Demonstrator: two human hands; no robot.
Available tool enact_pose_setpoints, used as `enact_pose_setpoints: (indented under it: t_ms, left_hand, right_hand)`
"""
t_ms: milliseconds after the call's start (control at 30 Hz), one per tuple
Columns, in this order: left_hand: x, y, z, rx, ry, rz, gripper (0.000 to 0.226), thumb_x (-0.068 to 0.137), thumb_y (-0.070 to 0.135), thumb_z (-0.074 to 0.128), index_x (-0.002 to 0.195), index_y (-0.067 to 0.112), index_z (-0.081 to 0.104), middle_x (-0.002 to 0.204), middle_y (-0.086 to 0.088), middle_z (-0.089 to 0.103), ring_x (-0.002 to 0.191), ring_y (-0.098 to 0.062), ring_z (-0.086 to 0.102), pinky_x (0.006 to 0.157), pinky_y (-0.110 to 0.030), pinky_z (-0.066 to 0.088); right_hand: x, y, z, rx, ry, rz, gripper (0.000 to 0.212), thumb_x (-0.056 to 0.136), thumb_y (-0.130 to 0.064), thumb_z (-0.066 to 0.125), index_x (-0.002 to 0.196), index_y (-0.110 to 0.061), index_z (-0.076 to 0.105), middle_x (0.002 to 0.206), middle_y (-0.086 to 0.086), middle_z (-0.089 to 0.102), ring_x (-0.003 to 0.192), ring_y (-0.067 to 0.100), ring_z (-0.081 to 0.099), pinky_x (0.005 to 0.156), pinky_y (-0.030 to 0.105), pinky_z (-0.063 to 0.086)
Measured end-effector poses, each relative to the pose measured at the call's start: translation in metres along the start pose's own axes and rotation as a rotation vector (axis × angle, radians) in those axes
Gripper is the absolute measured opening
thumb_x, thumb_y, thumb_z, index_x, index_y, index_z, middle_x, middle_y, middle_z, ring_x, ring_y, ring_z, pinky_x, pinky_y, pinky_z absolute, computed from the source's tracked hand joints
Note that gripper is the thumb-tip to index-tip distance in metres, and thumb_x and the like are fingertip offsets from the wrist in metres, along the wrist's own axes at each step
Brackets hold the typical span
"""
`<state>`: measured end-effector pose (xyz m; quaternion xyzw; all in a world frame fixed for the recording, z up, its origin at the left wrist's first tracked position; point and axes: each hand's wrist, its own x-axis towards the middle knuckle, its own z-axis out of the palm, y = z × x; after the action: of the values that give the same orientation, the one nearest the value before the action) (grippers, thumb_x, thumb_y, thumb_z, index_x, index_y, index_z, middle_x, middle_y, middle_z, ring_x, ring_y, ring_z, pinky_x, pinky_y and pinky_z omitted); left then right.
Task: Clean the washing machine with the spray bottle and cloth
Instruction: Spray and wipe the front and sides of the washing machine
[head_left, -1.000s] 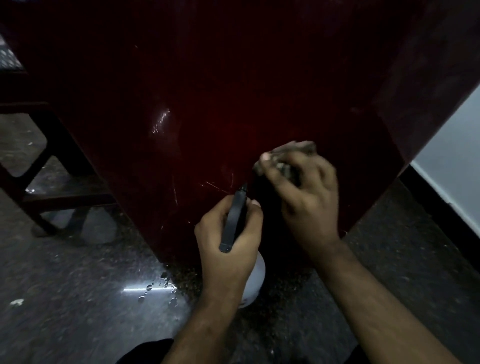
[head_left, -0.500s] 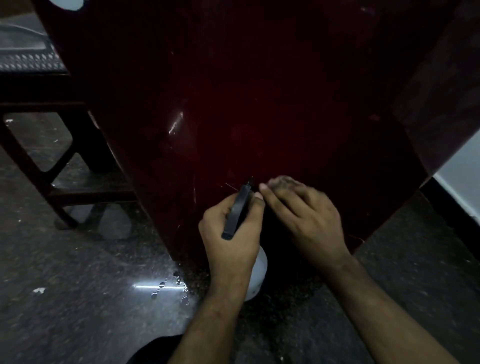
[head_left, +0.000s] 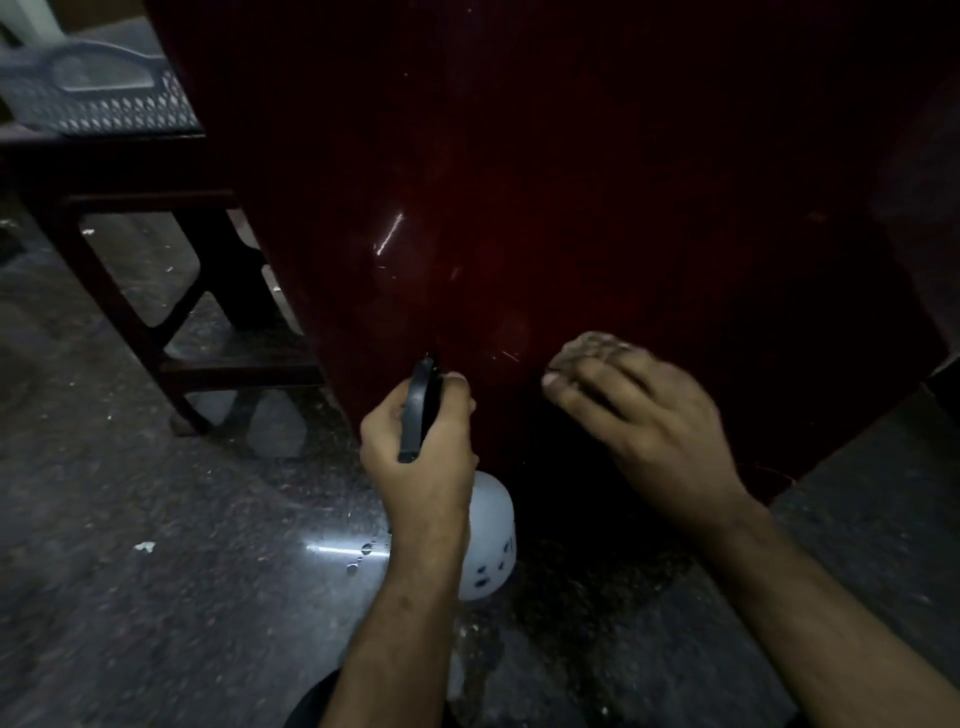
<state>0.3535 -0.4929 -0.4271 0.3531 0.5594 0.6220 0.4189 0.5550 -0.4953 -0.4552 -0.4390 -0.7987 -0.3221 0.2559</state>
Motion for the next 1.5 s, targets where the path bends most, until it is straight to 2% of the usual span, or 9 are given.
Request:
enact_pose_setpoints:
  t_ms: [167,433,567,667,800,967,1067,1200,1500]
  left_hand:
    - [0.009,0.002,-0.014,0.001,0.051,-0.084,0.024,0.097,0.021,0.073,0.073,0.023,0.072,0.069,0.005,0.074,0.069,-0.003,0.070,0.057,-0.032,0.054]
    - [0.023,0.008,-0.030,-0.059,0.132,-0.102,0.046,0.095,0.020,0.075,0.054,0.039,0.074,0.064,0.007,0.072,0.078,-0.009,0.073,0.100,-0.056,0.056]
    - [0.029,0.004,-0.035,-0.124,0.215,-0.080,0.045,0.094,0.015,0.076,0.052,0.029,0.069,0.061,0.007,0.069,0.066,-0.005,0.068,0.077,-0.037,0.054]
    - [0.032,0.004,-0.035,-0.164,0.271,-0.057,0.041,0.095,0.014,0.076,0.057,0.029,0.067,0.058,0.006,0.066,0.056,-0.003,0.061,0.062,-0.032,0.051]
    - [0.038,0.008,-0.040,-0.200,0.288,-0.039,0.034,0.096,0.013,0.075,0.064,0.024,0.069,0.064,0.004,0.070,0.071,-0.010,0.070,0.099,-0.057,0.058]
    - [0.049,-0.001,-0.043,-0.197,0.335,0.051,0.045,0.095,0.012,0.074,0.053,0.027,0.067,0.056,0.006,0.058,0.056,-0.006,0.057,0.064,-0.023,0.054]
    - [0.048,-0.002,-0.037,-0.187,0.347,0.088,0.038,0.096,0.011,0.073,0.060,0.020,0.066,0.056,0.003,0.056,0.051,-0.002,0.053,0.054,-0.017,0.047]
    - [0.047,-0.002,-0.039,-0.150,0.337,0.083,0.037,0.098,0.013,0.072,0.062,0.017,0.065,0.056,0.002,0.055,0.049,-0.002,0.051,0.051,-0.017,0.045]
    - [0.037,0.006,-0.037,-0.096,0.300,0.193,0.039,0.098,0.012,0.069,0.070,-0.012,0.054,0.064,-0.008,0.049,0.062,-0.023,0.046,0.055,-0.025,0.042]
  right_hand:
    - [0.043,-0.022,0.007,0.056,0.204,0.209,0.027,0.101,-0.011,0.065,0.127,-0.015,0.072,0.125,0.008,0.070,0.113,0.032,0.064,0.092,0.047,0.053]
    - [0.012,-0.019,0.008,0.092,-0.049,0.086,0.038,0.098,-0.013,0.062,0.136,-0.017,0.065,0.136,0.006,0.063,0.130,0.029,0.051,0.104,0.047,0.041]
    - [0.053,-0.046,0.026,0.141,0.112,0.209,0.033,0.099,-0.010,0.065,0.131,-0.018,0.069,0.132,0.004,0.066,0.128,0.027,0.052,0.101,0.047,0.042]
    - [0.051,-0.060,0.044,0.115,-0.088,-0.052,0.038,0.096,-0.012,0.063,0.134,-0.016,0.066,0.138,0.006,0.062,0.132,0.027,0.049,0.103,0.045,0.037]
    - [0.026,-0.044,0.033,0.085,-0.204,-0.074,0.041,0.097,-0.017,0.054,0.137,-0.015,0.063,0.142,0.005,0.060,0.136,0.025,0.042,0.112,0.036,0.024]
    - [0.085,-0.063,0.032,0.180,0.105,0.177,0.036,0.109,-0.020,0.041,0.136,-0.017,0.065,0.140,0.003,0.062,0.141,0.026,0.043,0.110,0.047,0.036]
    - [0.086,-0.078,0.056,0.170,-0.039,-0.078,0.035,0.101,-0.016,0.054,0.135,-0.015,0.065,0.141,0.006,0.062,0.139,0.026,0.046,0.111,0.042,0.033]
    - [0.042,-0.065,0.060,0.087,-0.316,-0.283,0.039,0.093,-0.014,0.052,0.129,-0.017,0.069,0.139,0.005,0.063,0.136,0.025,0.052,0.114,0.037,0.026]
    - [0.064,-0.067,0.052,0.038,-0.112,-0.127,0.042,0.104,-0.013,0.054,0.145,-0.015,0.055,0.150,0.006,0.054,0.144,0.027,0.044,0.121,0.041,0.023]
